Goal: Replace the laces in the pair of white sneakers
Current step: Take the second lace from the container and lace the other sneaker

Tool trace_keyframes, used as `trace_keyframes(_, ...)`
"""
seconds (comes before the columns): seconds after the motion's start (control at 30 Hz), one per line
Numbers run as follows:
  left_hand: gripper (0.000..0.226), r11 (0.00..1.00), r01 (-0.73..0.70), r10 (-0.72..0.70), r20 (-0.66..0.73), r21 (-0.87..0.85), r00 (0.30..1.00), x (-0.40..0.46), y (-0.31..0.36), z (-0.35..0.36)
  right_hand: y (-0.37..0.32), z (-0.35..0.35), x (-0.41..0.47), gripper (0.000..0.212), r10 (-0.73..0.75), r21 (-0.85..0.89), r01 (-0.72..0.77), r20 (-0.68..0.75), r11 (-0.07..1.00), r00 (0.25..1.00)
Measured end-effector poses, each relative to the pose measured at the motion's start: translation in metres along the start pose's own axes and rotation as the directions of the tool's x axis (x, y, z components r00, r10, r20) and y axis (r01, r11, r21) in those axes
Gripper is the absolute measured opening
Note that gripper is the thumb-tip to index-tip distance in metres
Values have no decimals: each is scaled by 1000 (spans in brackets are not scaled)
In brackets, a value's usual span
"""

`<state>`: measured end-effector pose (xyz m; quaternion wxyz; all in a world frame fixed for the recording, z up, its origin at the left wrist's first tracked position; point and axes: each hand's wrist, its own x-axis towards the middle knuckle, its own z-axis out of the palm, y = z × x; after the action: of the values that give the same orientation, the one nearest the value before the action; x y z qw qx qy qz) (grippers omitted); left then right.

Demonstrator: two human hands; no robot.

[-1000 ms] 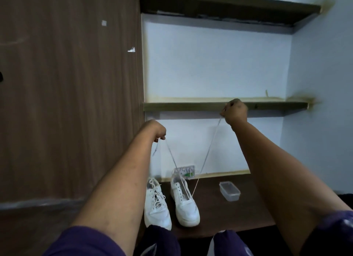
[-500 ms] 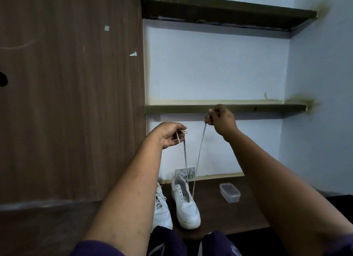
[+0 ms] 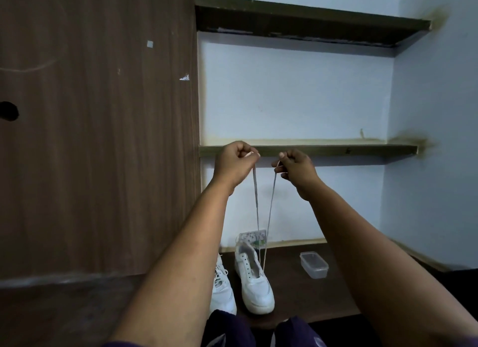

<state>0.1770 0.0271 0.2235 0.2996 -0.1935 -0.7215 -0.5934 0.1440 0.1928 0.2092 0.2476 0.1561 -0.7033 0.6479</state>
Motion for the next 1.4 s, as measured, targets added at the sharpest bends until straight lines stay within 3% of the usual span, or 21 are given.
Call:
trace_keyframes(0.07,8,906,-234,264,-40,354,964,-2,0,-2,4,2,0,15,-3,25,4,-69,1000,998)
trace_keyframes(0.13,6,696,-362,433,39,620,901,-2,-1,-7,7,2,0,16,0,47,6,-129,999,992)
trace_keyframes(0.17,7,606,-383,461,85,697,884,-2,-2,-10,8,2,-1,17,-2,57,11,-155,998,988)
trace_keyframes(0.23,11,537,-349,396,136,768,908,3,-10,-14,6,0,-1,17,-5,97,26,-213,995,977)
trace_keyframes(0.4,11,677,-130,76,107,724,991,9,-30,-17,-11,-17,6,13,-76,65,96,-264,993,962)
trace_keyframes(0.7,13,705,22,-40,9,709,999,15,-21,-11,-36,-34,21,10,-133,38,153,-327,987,936)
trace_keyframes(0.87,17,944,107,-137,78,311,987,16,-2,-6,-40,-26,18,11,-190,-73,177,-280,982,941)
trace_keyframes(0.97,14,975,92,-104,51,204,993,17,11,-3,-43,-23,17,12,-212,-130,184,-248,974,945)
trace_keyframes(1.03,11,958,16,-21,14,287,1000,18,19,-2,-46,-22,16,11,-206,-157,173,-230,972,951)
trace_keyframes(1.13,15,760,-220,239,52,611,970,17,22,0,-50,-19,15,11,-206,-164,179,-170,970,964)
trace_keyframes(1.2,18,710,-291,335,56,641,941,14,22,5,-53,-16,11,11,-221,-168,199,-125,966,967)
trace_keyframes(1.3,16,878,-207,279,-111,431,954,12,26,15,-56,-11,6,11,-261,-197,243,-70,950,963)
trace_keyframes(1.4,8,999,-3,11,-177,48,984,14,29,23,-58,-7,4,11,-284,-200,271,-41,942,958)
